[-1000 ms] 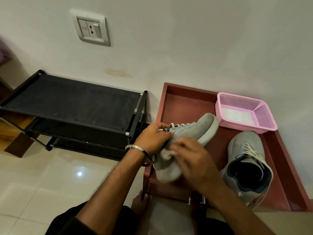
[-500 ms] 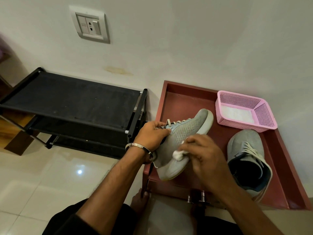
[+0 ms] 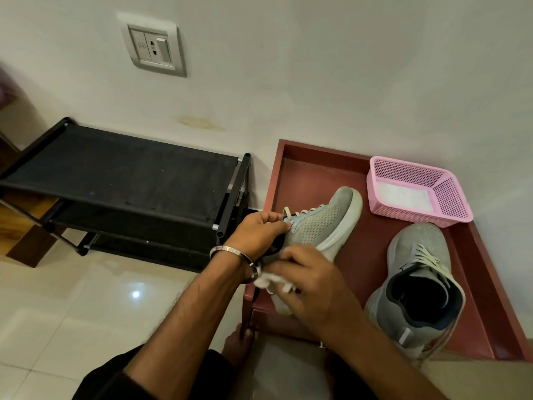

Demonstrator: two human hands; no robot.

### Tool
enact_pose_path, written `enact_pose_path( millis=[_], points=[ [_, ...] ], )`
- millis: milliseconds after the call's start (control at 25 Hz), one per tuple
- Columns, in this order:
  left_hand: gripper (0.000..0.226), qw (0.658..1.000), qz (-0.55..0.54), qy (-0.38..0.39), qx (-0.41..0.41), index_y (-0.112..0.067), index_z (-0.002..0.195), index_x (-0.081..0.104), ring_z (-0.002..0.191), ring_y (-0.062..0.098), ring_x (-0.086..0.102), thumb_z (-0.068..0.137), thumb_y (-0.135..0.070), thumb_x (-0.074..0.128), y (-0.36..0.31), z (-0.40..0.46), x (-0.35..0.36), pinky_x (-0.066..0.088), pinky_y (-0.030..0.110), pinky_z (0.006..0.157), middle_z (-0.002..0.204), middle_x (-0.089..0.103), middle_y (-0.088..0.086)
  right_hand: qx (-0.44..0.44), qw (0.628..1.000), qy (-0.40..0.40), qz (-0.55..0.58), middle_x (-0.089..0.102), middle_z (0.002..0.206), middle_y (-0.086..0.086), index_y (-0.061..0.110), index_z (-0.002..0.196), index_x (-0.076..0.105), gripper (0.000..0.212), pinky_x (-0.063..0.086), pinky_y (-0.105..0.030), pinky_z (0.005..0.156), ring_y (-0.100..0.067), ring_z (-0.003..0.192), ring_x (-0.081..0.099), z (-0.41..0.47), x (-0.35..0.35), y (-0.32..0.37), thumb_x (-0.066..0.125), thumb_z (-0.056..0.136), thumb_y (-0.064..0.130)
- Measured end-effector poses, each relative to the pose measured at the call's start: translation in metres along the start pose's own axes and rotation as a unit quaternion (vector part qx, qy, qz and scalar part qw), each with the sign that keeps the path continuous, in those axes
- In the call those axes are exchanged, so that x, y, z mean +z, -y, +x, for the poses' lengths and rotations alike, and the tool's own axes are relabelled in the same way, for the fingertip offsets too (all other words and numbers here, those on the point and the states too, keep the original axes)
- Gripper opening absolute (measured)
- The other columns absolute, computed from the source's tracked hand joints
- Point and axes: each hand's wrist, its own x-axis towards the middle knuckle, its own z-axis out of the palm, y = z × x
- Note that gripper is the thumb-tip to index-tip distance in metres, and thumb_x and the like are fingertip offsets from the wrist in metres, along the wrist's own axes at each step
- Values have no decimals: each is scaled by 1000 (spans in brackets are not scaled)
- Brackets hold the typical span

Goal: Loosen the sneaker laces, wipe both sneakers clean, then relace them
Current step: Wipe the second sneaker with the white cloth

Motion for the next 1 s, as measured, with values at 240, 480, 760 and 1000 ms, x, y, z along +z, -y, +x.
enact_pose_path(
  millis=[240,480,760,1000],
  points=[
    [8,1000,-19,15,-13,-12,90,65,66,17,56,95,-13,59,1,0,3,48,25,60,79,62,8,94,994,-44,33,56,97,5,14,105,71,19,44,-19,77,-8,89,53,10,-7,-6,63,89,17],
    [17,1000,13,11,-5,-15,82,66,55,12,44,96,-19,58,3,2,6,39,23,55,70,53,5,161,979,-128,5,59,98,3,13,106,73,18,52,-30,77,-11,90,57,15,-19,-41,66,89,12],
    [16,999,32,21,18,-9,85,61,58,16,43,98,-17,53,-1,-4,7,40,24,55,73,48,11,93,993,-73,3,59,97,2,12,103,72,17,48,-28,80,-13,92,55,10,-15,-40,62,90,14],
    [18,1000,22,11,11,-12,82,63,68,22,48,97,-18,55,2,-3,7,42,28,59,77,54,11,28,999,-3,37,59,94,2,13,100,72,20,44,-25,75,-14,87,55,-3,-2,-3,58,91,24]
  ],
)
